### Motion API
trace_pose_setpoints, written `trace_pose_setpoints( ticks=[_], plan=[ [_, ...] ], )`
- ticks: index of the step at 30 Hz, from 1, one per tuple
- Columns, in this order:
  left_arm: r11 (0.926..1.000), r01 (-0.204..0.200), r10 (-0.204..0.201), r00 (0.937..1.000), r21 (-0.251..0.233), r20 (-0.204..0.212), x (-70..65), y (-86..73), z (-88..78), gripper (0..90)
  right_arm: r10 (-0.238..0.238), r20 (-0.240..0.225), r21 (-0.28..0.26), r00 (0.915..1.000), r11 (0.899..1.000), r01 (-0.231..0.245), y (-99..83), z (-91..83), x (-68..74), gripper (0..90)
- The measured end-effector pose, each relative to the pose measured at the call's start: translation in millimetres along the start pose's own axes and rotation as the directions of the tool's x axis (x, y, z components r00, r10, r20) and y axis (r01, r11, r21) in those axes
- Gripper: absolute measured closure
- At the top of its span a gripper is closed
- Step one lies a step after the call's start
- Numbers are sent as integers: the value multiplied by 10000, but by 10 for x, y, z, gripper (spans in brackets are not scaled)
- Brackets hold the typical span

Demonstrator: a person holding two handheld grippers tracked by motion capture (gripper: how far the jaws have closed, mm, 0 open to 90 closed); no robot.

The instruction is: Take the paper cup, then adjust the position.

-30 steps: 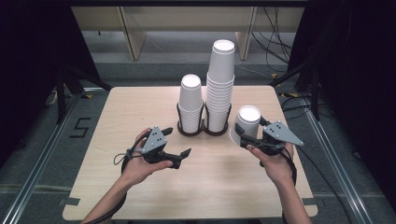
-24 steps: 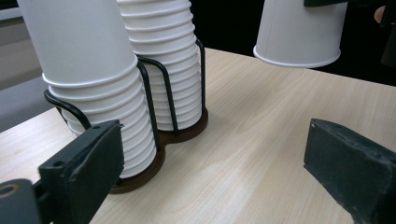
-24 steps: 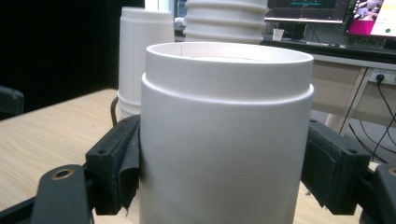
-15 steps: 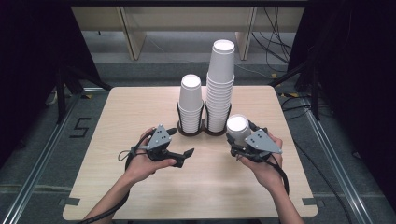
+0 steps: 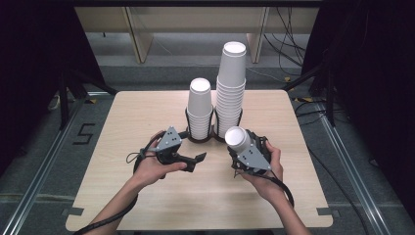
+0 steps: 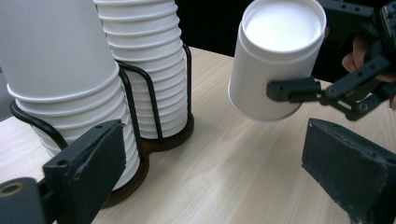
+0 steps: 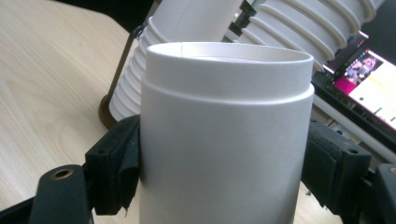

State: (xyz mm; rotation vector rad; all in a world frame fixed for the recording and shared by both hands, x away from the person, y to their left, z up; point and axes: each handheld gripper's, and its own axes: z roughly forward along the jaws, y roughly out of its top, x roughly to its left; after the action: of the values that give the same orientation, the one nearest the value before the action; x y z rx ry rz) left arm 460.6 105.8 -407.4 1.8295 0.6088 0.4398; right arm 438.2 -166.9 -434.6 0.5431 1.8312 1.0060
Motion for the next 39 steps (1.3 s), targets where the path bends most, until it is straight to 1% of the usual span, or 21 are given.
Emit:
trace_pose_setpoints(
  ticks=[1, 2, 3, 5, 9, 10, 12, 13, 14, 19, 21, 22, 23, 27, 28, 32, 33, 36, 37, 38, 39],
  plan=[
    [10000, 1, -1, 10000, -2, 20, 8, 6, 1, 58, 0, 0, 0, 10000, 10000, 0, 0, 0, 0, 222],
    [10000, 18, -18, 10000, -32, 16, 11, 12, 5, 59, -323, 34, 23, 9995, 9995, 323, -1, 9, 20, 222],
    [10000, 16, -15, 10000, -55, 42, 14, 20, 10, 59, -323, 34, 23, 9995, 9995, 323, -1, 9, 20, 222],
    [10000, -13, 13, 10000, -77, 55, 17, 36, 24, 60, -657, 171, 59, 9977, 9978, 656, -6, 28, 44, 222],
    [9999, -73, 73, 10000, -127, 48, 34, 64, 61, 60, -825, 180, 97, 9964, 9966, 824, -12, 41, 52, 221],
    [9999, -41, 41, 10000, -101, 39, 35, 65, 72, 60, -958, 219, 90, 9952, 9954, 956, -16, 40, 62, 221],
    [10000, -62, 62, 10000, -52, 2, 41, 62, 81, 60, -898, 187, 111, 9958, 9959, 896, -17, 35, 73, 221],
    [10000, -44, 44, 10000, -60, -14, 41, 59, 83, 61, -933, 257, 53, 9953, 9956, 932, -13, 18, 86, 221],
    [10000, 10, -10, 10000, -61, 5, 43, 56, 80, 61, -831, 256, 79, 9962, 9965, 830, -15, 4, 100, 221],
    [10000, -69, 69, 10000, 5, -59, 51, 71, 36, 61, -1096, 290, -15, 9936, 9940, 1097, -21, -16, 129, 220],
    [10000, -43, 42, 10000, -58, -86, 51, 74, 25, 61, -1010, 239, 40, 9946, 9949, 1010, -19, -17, 141, 220],
    [9999, -50, 49, 9999, -100, -110, 53, 80, 9, 61, -1175, 280, -8, 9927, 9931, 1176, -11, -14, 137, 220],
    [9999, 9, -10, 10000, -143, -78, 57, 83, -4, 61, -1160, 261, -53, 9929, 9932, 1162, -3, -14, 138, 220],
    [9998, 23, -25, 9999, -188, -105, 61, 82, -8, 61, -1177, 220, -8, 9928, 9930, 1178, -3, -13, 147, 220],
    [9998, 37, -39, 9999, -190, -113, 59, 84, -4, 62, -1357, 179, -23, 9906, 9907, 1358, 0, -7, 146, 220],
    [9998, -8, 6, 10000, -193, -68, 30, 97, 5, 62, -1392, 153, -44, 9901, 9902, 1393, 1, -4, 144, 220],
    [9999, -104, 104, 9999, -129, -18, 14, 109, 13, 62, -1544, 131, -43, 9879, 9880, 1545, -2, -3, 145, 219],
    [9999, -108, 109, 9999, -72, 28, 4, 119, 21, 62, -1660, 155, -29, 9860, 9861, 1660, -4, -8, 156, 219],
    [10000, -96, 96, 9999, -27, 138, 12, 123, 41, 63, -1863, 165, -42, 9823, 9825, 1864, -4, -8, 165, 219],
    [10000, -96, 96, 9999, -27, 138, 12, 123, 41, 63, -1863, 165, -42, 9823, 9825, 1864, -4, -8, 165, 219],
    [10000, -64, 63, 9997, 17, 229, 25, 127, 68, 63, -2064, 231, 66, 9782, 9785, 2063, -8, 0, 187, 219]
  ],
)
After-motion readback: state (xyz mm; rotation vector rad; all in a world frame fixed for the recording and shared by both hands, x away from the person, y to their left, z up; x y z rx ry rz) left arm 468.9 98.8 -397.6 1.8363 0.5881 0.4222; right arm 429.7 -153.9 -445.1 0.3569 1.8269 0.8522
